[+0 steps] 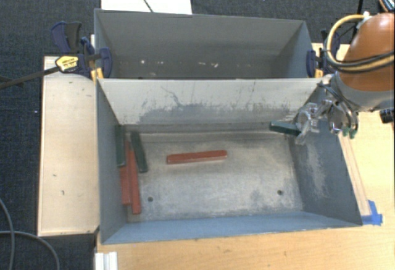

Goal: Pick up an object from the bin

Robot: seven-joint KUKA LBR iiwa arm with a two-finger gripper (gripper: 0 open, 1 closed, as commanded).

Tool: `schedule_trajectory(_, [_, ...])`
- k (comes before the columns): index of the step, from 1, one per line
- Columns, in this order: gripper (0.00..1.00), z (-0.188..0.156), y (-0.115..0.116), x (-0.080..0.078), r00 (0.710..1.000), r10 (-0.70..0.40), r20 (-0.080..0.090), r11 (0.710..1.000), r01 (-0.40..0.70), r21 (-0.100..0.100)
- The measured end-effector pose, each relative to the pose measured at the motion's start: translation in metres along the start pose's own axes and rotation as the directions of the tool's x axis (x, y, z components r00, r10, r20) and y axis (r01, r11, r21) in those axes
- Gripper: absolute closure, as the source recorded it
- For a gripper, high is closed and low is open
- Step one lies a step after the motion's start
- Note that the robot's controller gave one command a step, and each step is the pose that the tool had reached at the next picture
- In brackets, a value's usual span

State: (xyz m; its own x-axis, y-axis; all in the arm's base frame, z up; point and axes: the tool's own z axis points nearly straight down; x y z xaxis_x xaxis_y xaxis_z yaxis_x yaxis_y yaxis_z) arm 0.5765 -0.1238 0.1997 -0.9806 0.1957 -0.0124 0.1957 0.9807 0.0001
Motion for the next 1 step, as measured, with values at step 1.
schedule_trajectory(1, [1.0,-0.0549,0.0278,-0.0104,1.0,-0.015,-0.001,1.0,0.015,-0.002])
